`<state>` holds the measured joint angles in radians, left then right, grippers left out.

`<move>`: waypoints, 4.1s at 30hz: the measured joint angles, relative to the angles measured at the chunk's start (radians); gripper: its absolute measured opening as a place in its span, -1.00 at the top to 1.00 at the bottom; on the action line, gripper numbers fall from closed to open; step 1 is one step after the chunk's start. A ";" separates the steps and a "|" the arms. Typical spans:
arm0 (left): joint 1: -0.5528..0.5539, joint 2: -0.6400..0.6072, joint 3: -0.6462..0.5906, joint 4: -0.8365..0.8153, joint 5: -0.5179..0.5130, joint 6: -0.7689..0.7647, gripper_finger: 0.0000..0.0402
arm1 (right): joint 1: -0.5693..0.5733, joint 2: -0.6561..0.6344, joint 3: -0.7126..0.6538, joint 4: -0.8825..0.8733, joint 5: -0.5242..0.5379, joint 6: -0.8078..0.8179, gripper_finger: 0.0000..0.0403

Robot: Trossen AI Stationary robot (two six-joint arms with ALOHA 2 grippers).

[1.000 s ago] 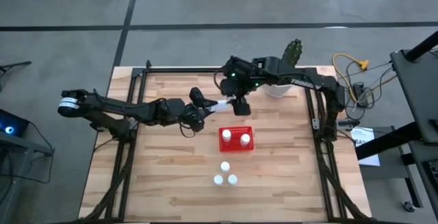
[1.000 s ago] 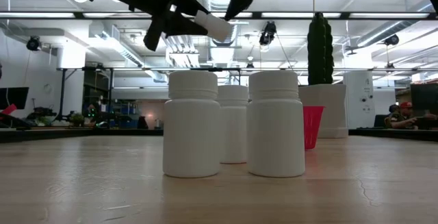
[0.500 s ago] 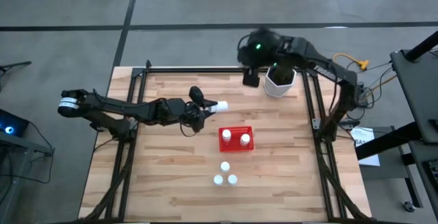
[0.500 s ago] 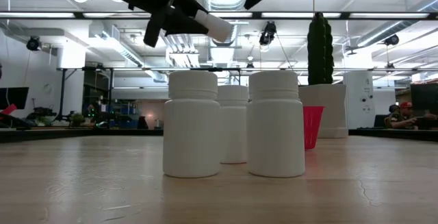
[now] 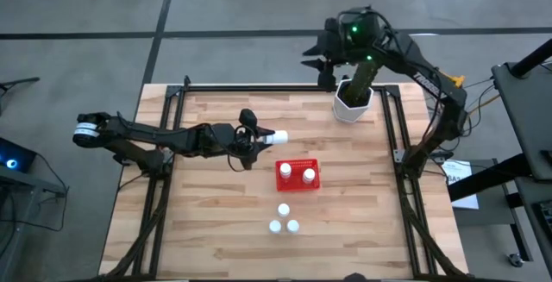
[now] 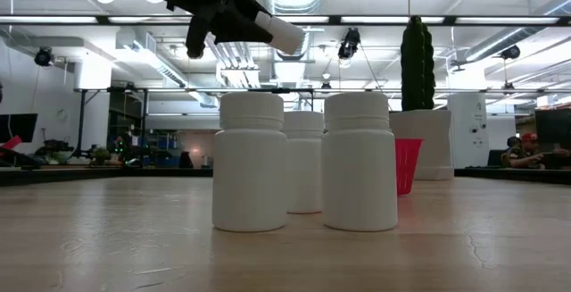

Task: Pick and place pill bottles into a basket
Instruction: Adjust the white pill bottles in the red basket

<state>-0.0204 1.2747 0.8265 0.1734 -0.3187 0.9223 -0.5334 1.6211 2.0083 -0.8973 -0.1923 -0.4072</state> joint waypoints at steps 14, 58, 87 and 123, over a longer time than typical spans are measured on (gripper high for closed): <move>0.000 0.001 0.000 -0.041 0.111 -0.060 0.23 | -0.111 -0.114 -0.364 0.385 -0.018 0.003 0.96; -0.041 0.494 0.627 -0.808 0.492 -0.366 0.23 | -0.283 -0.328 -0.616 0.405 -0.030 0.003 0.96; -0.018 0.572 0.733 -0.926 0.369 -0.232 0.23 | -0.283 -0.328 -0.627 0.399 -0.079 0.011 0.96; -0.032 0.639 0.755 -0.867 0.410 -0.198 0.23 | -0.284 -0.327 -0.629 0.380 -0.077 0.003 0.96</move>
<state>-0.0519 1.9141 1.5817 -0.6940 0.0911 0.7245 -0.8173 1.2938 1.3796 -0.5175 -0.2697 -0.4042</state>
